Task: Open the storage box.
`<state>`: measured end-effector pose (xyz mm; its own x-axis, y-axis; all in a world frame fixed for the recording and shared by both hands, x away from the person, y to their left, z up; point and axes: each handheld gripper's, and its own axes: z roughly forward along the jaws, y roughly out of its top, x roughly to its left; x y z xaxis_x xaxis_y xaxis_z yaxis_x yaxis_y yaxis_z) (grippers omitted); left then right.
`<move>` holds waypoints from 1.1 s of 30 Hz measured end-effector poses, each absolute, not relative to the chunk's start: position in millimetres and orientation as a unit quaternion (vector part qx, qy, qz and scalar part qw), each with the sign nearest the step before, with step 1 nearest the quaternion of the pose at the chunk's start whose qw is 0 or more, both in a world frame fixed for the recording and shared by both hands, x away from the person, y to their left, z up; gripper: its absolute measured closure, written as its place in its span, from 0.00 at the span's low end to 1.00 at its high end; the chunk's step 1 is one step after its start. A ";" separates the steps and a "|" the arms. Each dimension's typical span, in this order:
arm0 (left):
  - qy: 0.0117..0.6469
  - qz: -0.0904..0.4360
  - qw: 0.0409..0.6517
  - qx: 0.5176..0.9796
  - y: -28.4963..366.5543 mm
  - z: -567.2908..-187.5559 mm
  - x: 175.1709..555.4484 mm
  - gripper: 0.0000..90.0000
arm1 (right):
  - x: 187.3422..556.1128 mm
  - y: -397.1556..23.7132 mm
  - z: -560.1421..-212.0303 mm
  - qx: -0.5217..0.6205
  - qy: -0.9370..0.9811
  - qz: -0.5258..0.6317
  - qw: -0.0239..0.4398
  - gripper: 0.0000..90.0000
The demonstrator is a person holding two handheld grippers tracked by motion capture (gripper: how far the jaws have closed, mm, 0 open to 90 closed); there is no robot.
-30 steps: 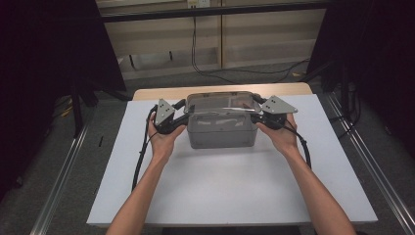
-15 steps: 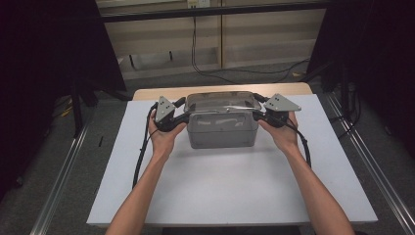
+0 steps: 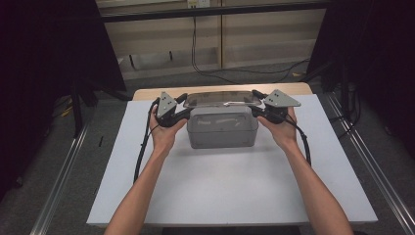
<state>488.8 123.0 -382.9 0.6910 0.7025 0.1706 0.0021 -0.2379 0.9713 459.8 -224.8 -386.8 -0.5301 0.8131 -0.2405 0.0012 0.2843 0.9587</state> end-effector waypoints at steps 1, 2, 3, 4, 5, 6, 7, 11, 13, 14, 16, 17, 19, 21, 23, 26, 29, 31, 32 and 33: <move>0.244 0.309 0.569 0.722 123.0 -382.7 489.6 0.61 | 460.6 -225.0 -386.3 0.291 0.701 0.524 0.386 0.63; 0.247 0.308 0.573 0.719 122.4 -382.2 490.4 0.61 | 461.6 -224.9 -385.4 0.292 0.699 0.526 0.386 0.63; 0.247 0.307 0.572 0.720 122.6 -381.5 490.8 0.62 | 463.0 -224.7 -384.1 0.291 0.700 0.525 0.386 0.63; 0.245 0.309 0.571 0.720 122.9 -380.7 491.7 0.62 | 463.8 -224.3 -383.0 0.291 0.701 0.524 0.387 0.63; 0.247 0.307 0.573 0.719 122.7 -380.1 492.3 0.63 | 464.9 -223.9 -381.7 0.290 0.701 0.524 0.387 0.62; 0.246 0.308 0.572 0.720 123.2 -379.5 493.2 0.63 | 465.7 -223.6 -380.8 0.289 0.700 0.526 0.386 0.62; 0.248 0.306 0.575 0.717 122.4 -379.2 494.0 0.63 | 466.4 -223.4 -380.5 0.290 0.699 0.528 0.385 0.62; 0.248 0.304 0.571 0.721 122.7 -379.1 497.7 0.64 | 469.1 -225.2 -382.2 0.296 0.696 0.531 0.382 0.62; 0.249 0.303 0.572 0.721 123.1 -379.1 499.1 0.64 | 470.9 -225.8 -383.6 0.299 0.692 0.533 0.383 0.61; 0.249 0.302 0.573 0.721 123.0 -379.1 499.7 0.65 | 471.8 -225.9 -384.2 0.299 0.692 0.534 0.383 0.61; 0.249 0.302 0.572 0.721 123.0 -379.2 500.7 0.65 | 475.6 -225.5 -384.2 0.298 0.695 0.532 0.380 0.60; 0.250 0.303 0.571 0.721 123.2 -378.9 501.1 0.66 | 477.2 -225.5 -383.9 0.297 0.696 0.533 0.380 0.59; 0.253 0.303 0.575 0.717 123.0 -378.7 502.1 0.66 | 480.5 -224.3 -382.8 0.296 0.698 0.533 0.376 0.59; 0.255 0.304 0.575 0.716 122.7 -378.6 502.8 0.66 | 482.8 -223.1 -382.5 0.296 0.697 0.534 0.377 0.59; 0.257 0.305 0.570 0.718 122.2 -379.7 504.4 0.67 | 484.3 -223.4 -383.8 0.299 0.694 0.538 0.373 0.59; 0.259 0.305 0.567 0.720 122.5 -380.0 506.7 0.67 | 486.8 -225.4 -387.1 0.306 0.693 0.537 0.371 0.60; 0.259 0.304 0.568 0.720 122.3 -379.3 508.0 0.68 | 489.0 -227.7 -389.1 0.311 0.688 0.542 0.369 0.61; 0.260 0.303 0.569 0.719 122.6 -378.6 509.5 0.68 | 490.0 -228.2 -389.3 0.311 0.688 0.541 0.371 0.62; 0.261 0.303 0.568 0.719 122.7 -377.9 509.9 0.68 | 490.2 -228.3 -389.2 0.310 0.689 0.540 0.372 0.63; 0.262 0.302 0.570 0.718 122.4 -377.6 510.5 0.68 | 490.5 -228.4 -389.0 0.309 0.689 0.539 0.374 0.64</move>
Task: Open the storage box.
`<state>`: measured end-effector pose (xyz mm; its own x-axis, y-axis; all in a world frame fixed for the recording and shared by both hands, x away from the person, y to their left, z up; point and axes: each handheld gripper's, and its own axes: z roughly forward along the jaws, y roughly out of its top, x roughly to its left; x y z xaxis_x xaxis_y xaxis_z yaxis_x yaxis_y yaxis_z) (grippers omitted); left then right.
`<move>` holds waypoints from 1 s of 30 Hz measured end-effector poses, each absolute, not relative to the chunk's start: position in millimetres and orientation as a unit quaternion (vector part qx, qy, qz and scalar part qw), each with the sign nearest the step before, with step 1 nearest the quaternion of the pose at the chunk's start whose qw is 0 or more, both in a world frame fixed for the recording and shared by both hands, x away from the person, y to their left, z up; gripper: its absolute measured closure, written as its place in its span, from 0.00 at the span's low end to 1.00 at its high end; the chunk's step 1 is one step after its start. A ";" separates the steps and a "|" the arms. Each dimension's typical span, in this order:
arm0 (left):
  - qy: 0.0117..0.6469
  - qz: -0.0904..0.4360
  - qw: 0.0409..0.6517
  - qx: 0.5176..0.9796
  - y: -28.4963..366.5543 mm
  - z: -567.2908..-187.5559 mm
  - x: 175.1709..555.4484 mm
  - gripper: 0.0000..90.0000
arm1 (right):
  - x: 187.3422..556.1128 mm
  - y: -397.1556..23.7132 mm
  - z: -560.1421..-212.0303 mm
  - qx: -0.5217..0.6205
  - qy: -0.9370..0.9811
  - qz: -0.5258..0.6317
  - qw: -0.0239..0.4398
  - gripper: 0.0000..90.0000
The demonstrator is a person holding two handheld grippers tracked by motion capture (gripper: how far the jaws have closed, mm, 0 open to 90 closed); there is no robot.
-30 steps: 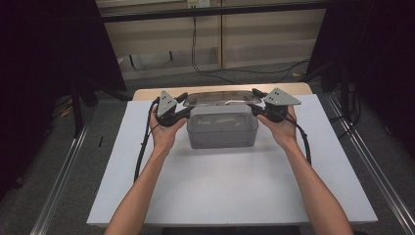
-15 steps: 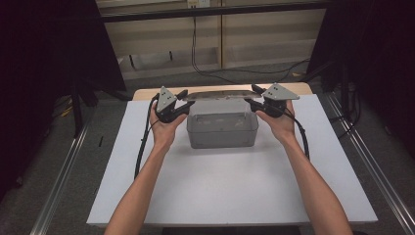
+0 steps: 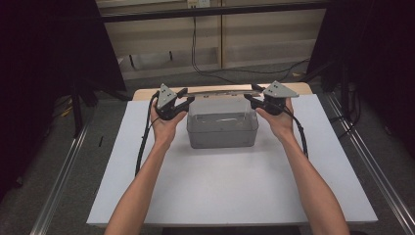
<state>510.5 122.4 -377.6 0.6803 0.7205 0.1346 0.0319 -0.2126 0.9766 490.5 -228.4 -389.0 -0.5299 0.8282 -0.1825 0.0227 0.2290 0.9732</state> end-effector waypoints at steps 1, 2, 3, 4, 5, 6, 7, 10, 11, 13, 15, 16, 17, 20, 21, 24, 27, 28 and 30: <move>0.262 0.301 0.571 0.717 122.5 -377.3 511.3 0.68 | 490.8 -228.7 -388.8 0.308 0.689 0.538 0.376 0.64; 0.263 0.300 0.572 0.717 122.5 -377.0 512.0 0.68 | 491.4 -229.0 -388.6 0.307 0.688 0.539 0.376 0.65; 0.263 0.301 0.570 0.718 122.6 -376.8 512.5 0.68 | 492.1 -229.5 -388.3 0.308 0.688 0.540 0.375 0.65; 0.265 0.300 0.573 0.716 122.1 -376.7 513.3 0.69 | 493.0 -229.8 -387.4 0.308 0.689 0.541 0.371 0.65; 0.268 0.299 0.577 0.712 121.3 -376.9 513.9 0.69 | 494.4 -229.8 -386.3 0.307 0.689 0.540 0.372 0.65; 0.267 0.301 0.574 0.713 121.9 -376.4 514.9 0.69 | 495.7 -229.8 -385.6 0.306 0.690 0.540 0.373 0.65; 0.267 0.299 0.575 0.713 122.1 -375.9 515.8 0.70 | 496.9 -229.6 -384.7 0.308 0.690 0.541 0.370 0.65; 0.271 0.303 0.575 0.710 122.3 -375.1 518.0 0.72 | 499.8 -230.2 -384.4 0.309 0.687 0.544 0.370 0.65; 0.272 0.301 0.577 0.709 122.0 -375.4 518.6 0.72 | 500.7 -230.5 -384.9 0.310 0.684 0.547 0.369 0.65; 0.277 0.298 0.580 0.706 121.3 -376.6 519.6 0.72 | 502.3 -231.0 -386.4 0.313 0.682 0.549 0.369 0.65; 0.278 0.299 0.581 0.704 120.8 -377.5 520.8 0.72 | 504.1 -231.2 -387.8 0.316 0.681 0.549 0.368 0.65; 0.276 0.300 0.576 0.709 121.9 -377.3 521.5 0.72 | 504.9 -231.4 -388.3 0.316 0.681 0.550 0.367 0.65; 0.275 0.301 0.574 0.710 122.6 -377.2 522.0 0.72 | 505.7 -231.5 -388.4 0.316 0.682 0.549 0.364 0.65; 0.280 0.298 0.580 0.704 121.7 -377.8 523.7 0.73 | 508.0 -231.4 -388.1 0.317 0.681 0.552 0.362 0.64; 0.280 0.298 0.580 0.705 121.8 -377.7 524.3 0.73 | 508.7 -231.2 -387.9 0.317 0.682 0.551 0.362 0.64; 0.279 0.298 0.581 0.704 121.6 -378.1 526.0 0.73 | 511.0 -230.5 -387.6 0.317 0.682 0.551 0.360 0.63; 0.278 0.301 0.575 0.708 121.8 -379.1 527.9 0.74 | 513.4 -228.9 -388.4 0.315 0.687 0.548 0.358 0.62; 0.278 0.300 0.577 0.707 121.6 -379.5 528.6 0.74 | 514.4 -228.8 -388.4 0.315 0.687 0.548 0.358 0.62; 0.279 0.300 0.577 0.706 121.7 -379.3 530.2 0.75 | 516.4 -229.7 -388.4 0.315 0.686 0.551 0.356 0.62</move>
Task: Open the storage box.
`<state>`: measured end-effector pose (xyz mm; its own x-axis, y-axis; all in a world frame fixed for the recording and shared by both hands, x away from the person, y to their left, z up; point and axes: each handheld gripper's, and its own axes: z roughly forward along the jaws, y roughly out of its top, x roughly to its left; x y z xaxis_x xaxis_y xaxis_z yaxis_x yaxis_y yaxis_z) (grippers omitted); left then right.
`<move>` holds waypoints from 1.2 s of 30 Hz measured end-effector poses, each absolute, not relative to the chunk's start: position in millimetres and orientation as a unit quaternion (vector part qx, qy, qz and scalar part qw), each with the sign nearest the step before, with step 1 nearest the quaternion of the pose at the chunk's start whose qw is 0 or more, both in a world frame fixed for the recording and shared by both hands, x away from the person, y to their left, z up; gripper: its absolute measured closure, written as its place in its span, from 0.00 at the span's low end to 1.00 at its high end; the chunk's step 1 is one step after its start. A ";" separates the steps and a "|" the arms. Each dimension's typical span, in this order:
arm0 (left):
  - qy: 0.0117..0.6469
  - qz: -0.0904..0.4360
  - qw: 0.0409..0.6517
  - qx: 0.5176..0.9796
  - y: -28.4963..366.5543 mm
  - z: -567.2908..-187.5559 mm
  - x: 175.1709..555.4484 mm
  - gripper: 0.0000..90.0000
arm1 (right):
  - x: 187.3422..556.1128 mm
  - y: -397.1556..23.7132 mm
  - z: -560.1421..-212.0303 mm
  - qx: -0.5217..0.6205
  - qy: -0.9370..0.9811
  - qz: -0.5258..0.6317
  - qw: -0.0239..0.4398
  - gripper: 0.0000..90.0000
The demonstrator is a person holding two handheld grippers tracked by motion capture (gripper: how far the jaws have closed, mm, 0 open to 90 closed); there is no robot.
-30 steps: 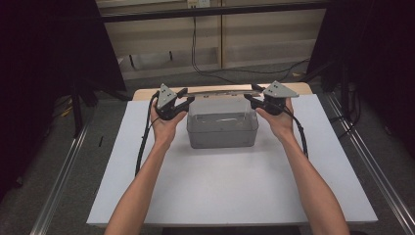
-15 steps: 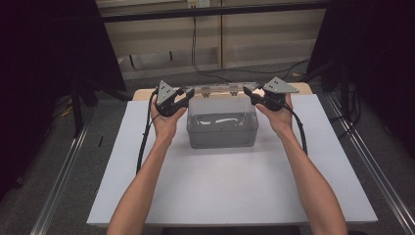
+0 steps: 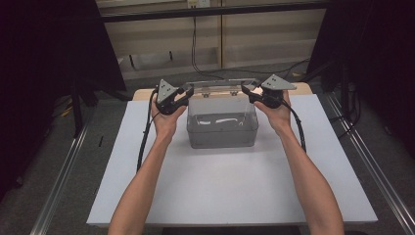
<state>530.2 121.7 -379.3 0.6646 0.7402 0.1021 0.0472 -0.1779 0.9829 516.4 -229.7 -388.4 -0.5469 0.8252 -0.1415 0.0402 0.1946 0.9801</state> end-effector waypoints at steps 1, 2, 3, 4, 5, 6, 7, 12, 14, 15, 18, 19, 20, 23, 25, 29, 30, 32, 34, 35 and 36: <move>0.277 0.300 0.575 0.708 122.1 -379.2 530.7 0.75 | 517.2 -229.9 -388.5 0.316 0.684 0.552 0.355 0.62; 0.281 0.299 0.580 0.704 121.1 -379.2 531.9 0.75 | 517.7 -229.9 -388.5 0.316 0.684 0.553 0.356 0.62; 0.278 0.299 0.577 0.707 121.7 -378.9 532.8 0.75 | 518.5 -229.7 -388.2 0.318 0.682 0.555 0.354 0.62; 0.281 0.298 0.579 0.705 121.1 -378.8 534.1 0.76 | 519.1 -229.9 -387.9 0.319 0.682 0.555 0.353 0.62; 0.279 0.298 0.578 0.707 121.4 -378.6 535.1 0.76 | 520.4 -229.9 -387.5 0.320 0.682 0.556 0.353 0.62; 0.279 0.299 0.577 0.707 121.5 -378.4 535.7 0.76 | 521.3 -230.2 -387.3 0.320 0.681 0.556 0.352 0.62; 0.280 0.298 0.579 0.705 121.3 -378.6 536.3 0.76 | 522.3 -230.4 -387.0 0.321 0.681 0.557 0.351 0.62; 0.283 0.297 0.576 0.708 121.1 -381.3 540.4 0.77 | 526.6 -231.6 -389.3 0.324 0.680 0.561 0.343 0.62; 0.283 0.297 0.575 0.708 121.0 -382.1 542.4 0.77 | 528.1 -231.6 -390.4 0.328 0.679 0.562 0.340 0.62; 0.287 0.293 0.582 0.702 119.9 -383.2 543.6 0.77 | 529.0 -231.7 -390.7 0.329 0.677 0.564 0.340 0.62; 0.291 0.292 0.578 0.704 121.3 -385.6 547.5 0.78 | 531.0 -231.8 -390.3 0.331 0.676 0.565 0.339 0.62; 0.291 0.290 0.577 0.706 121.7 -386.1 548.3 0.79 | 531.8 -232.1 -390.1 0.333 0.675 0.566 0.337 0.62; 0.292 0.289 0.576 0.706 122.1 -387.2 549.5 0.79 | 532.5 -232.3 -390.1 0.333 0.675 0.566 0.336 0.63; 0.297 0.287 0.575 0.706 121.9 -389.8 552.5 0.80 | 535.7 -232.7 -389.1 0.335 0.675 0.567 0.332 0.63; 0.299 0.286 0.576 0.705 122.1 -391.3 554.8 0.80 | 537.4 -232.9 -388.2 0.335 0.676 0.566 0.333 0.63; 0.304 0.282 0.580 0.701 120.6 -392.6 557.4 0.80 | 540.9 -233.4 -387.5 0.337 0.676 0.565 0.331 0.64; 0.304 0.282 0.577 0.703 121.2 -392.7 558.5 0.80 | 541.3 -233.4 -387.7 0.339 0.674 0.566 0.332 0.64; 0.306 0.281 0.578 0.702 121.0 -393.2 559.9 0.80 | 542.7 -234.3 -388.9 0.339 0.674 0.567 0.330 0.65; 0.306 0.281 0.575 0.705 121.1 -393.1 561.6 0.81 | 543.7 -235.6 -391.0 0.342 0.676 0.563 0.330 0.66; 0.307 0.280 0.576 0.704 120.6 -393.1 562.0 0.81 | 544.6 -236.8 -392.7 0.344 0.676 0.563 0.329 0.66; 0.305 0.281 0.574 0.706 120.7 -393.1 562.7 0.81 | 544.9 -237.6 -393.7 0.347 0.675 0.563 0.327 0.66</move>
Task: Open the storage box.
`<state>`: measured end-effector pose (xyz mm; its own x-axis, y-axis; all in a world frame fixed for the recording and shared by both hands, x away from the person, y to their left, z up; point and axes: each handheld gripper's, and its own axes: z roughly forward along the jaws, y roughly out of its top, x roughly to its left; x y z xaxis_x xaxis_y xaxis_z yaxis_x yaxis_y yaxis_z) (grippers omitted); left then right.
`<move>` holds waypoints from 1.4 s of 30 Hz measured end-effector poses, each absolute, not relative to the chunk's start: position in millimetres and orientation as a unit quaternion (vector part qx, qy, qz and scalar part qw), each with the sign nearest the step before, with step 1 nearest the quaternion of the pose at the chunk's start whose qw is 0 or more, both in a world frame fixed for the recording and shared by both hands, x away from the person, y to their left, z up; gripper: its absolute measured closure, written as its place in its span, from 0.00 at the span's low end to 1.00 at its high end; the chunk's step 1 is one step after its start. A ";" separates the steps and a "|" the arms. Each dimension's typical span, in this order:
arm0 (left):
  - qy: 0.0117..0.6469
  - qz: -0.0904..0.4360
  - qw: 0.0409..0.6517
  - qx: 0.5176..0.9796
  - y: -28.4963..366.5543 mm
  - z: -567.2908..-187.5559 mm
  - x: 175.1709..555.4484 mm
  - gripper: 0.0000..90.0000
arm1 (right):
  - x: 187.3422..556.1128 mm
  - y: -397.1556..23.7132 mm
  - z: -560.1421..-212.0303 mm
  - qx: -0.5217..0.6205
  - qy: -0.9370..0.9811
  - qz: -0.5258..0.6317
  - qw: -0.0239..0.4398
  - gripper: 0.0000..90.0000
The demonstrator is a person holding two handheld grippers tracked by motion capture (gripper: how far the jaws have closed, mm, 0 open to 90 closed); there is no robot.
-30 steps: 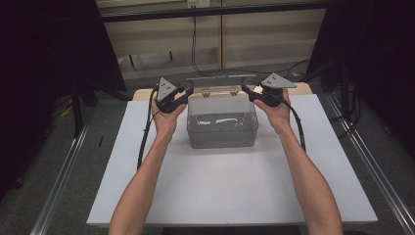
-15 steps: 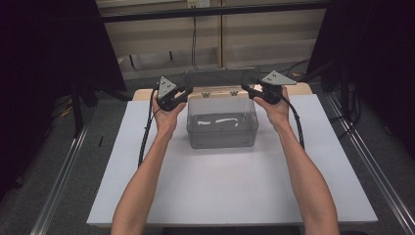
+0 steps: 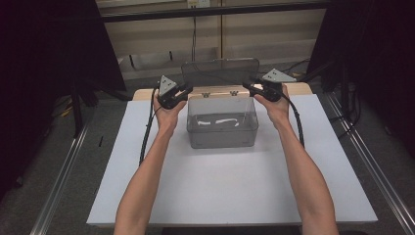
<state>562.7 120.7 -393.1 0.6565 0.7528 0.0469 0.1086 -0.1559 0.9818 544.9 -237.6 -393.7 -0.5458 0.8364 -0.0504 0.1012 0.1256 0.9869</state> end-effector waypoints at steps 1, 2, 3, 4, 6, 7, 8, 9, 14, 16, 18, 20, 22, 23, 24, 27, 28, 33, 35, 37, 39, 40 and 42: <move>0.304 0.281 0.573 0.707 120.8 -393.2 563.2 0.81 | 545.8 -239.0 -395.5 0.351 0.674 0.563 0.325 0.67; 0.305 0.281 0.573 0.707 120.9 -393.3 563.6 0.81 | 546.4 -240.2 -396.9 0.351 0.675 0.564 0.323 0.69; 0.305 0.281 0.573 0.707 120.7 -393.3 564.0 0.81 | 546.8 -240.7 -398.0 0.350 0.675 0.565 0.320 0.71; 0.307 0.280 0.574 0.706 120.5 -393.4 564.4 0.81 | 547.2 -240.8 -398.9 0.349 0.676 0.564 0.321 0.72; 0.306 0.281 0.572 0.707 121.1 -393.4 565.8 0.83 | 547.6 -241.2 -399.8 0.349 0.676 0.565 0.320 0.73; 0.305 0.281 0.570 0.709 121.4 -393.3 566.3 0.83 | 548.1 -241.7 -400.3 0.349 0.676 0.564 0.322 0.74; 0.307 0.281 0.571 0.707 121.0 -393.5 566.9 0.83 | 548.3 -242.0 -400.4 0.349 0.675 0.564 0.322 0.75; 0.307 0.281 0.573 0.706 120.8 -394.0 567.3 0.83 | 548.2 -242.2 -400.5 0.351 0.674 0.563 0.324 0.76; 0.310 0.276 0.574 0.706 122.0 -395.5 569.3 0.85 | 548.2 -243.4 -401.4 0.352 0.674 0.562 0.325 0.77; 0.312 0.277 0.575 0.704 121.7 -395.8 569.8 0.85 | 549.0 -243.8 -402.5 0.354 0.670 0.566 0.325 0.78; 0.315 0.274 0.574 0.704 121.7 -395.2 569.4 0.85 | 549.5 -244.6 -403.3 0.355 0.670 0.565 0.324 0.79; 0.314 0.274 0.572 0.706 122.2 -395.2 569.6 0.86 | 550.0 -245.4 -404.2 0.353 0.670 0.565 0.326 0.80; 0.314 0.273 0.572 0.706 123.0 -395.3 570.8 0.86 | 550.5 -245.4 -405.4 0.357 0.666 0.570 0.322 0.80; 0.315 0.271 0.574 0.705 122.8 -395.5 571.0 0.87 | 550.7 -245.5 -405.9 0.359 0.664 0.572 0.320 0.80; 0.315 0.270 0.575 0.705 122.5 -395.7 571.3 0.87 | 550.8 -246.0 -406.1 0.360 0.664 0.572 0.320 0.80; 0.317 0.268 0.575 0.705 122.7 -396.5 572.6 0.87 | 551.5 -246.7 -407.3 0.365 0.661 0.577 0.313 0.81; 0.316 0.268 0.574 0.706 123.0 -396.8 573.0 0.87 | 551.9 -247.2 -407.8 0.365 0.661 0.576 0.313 0.81; 0.318 0.264 0.572 0.709 122.9 -397.1 575.0 0.87 | 554.0 -248.2 -412.4 0.370 0.661 0.575 0.309 0.82; 0.321 0.264 0.572 0.707 122.2 -397.7 576.1 0.87 | 555.3 -248.6 -413.2 0.373 0.659 0.578 0.305 0.83; 0.322 0.263 0.571 0.708 121.9 -398.4 577.6 0.86 | 556.5 -248.9 -413.9 0.375 0.656 0.581 0.302 0.83; 0.322 0.264 0.569 0.709 121.3 -398.7 579.1 0.85 | 557.3 -249.2 -414.7 0.377 0.652 0.585 0.300 0.84; 0.323 0.263 0.569 0.709 121.0 -398.8 579.4 0.85 | 557.7 -249.4 -414.9 0.379 0.650 0.587 0.298 0.84; 0.325 0.262 0.569 0.708 120.6 -399.4 579.9 0.84 | 558.3 -249.7 -414.9 0.382 0.649 0.589 0.294 0.84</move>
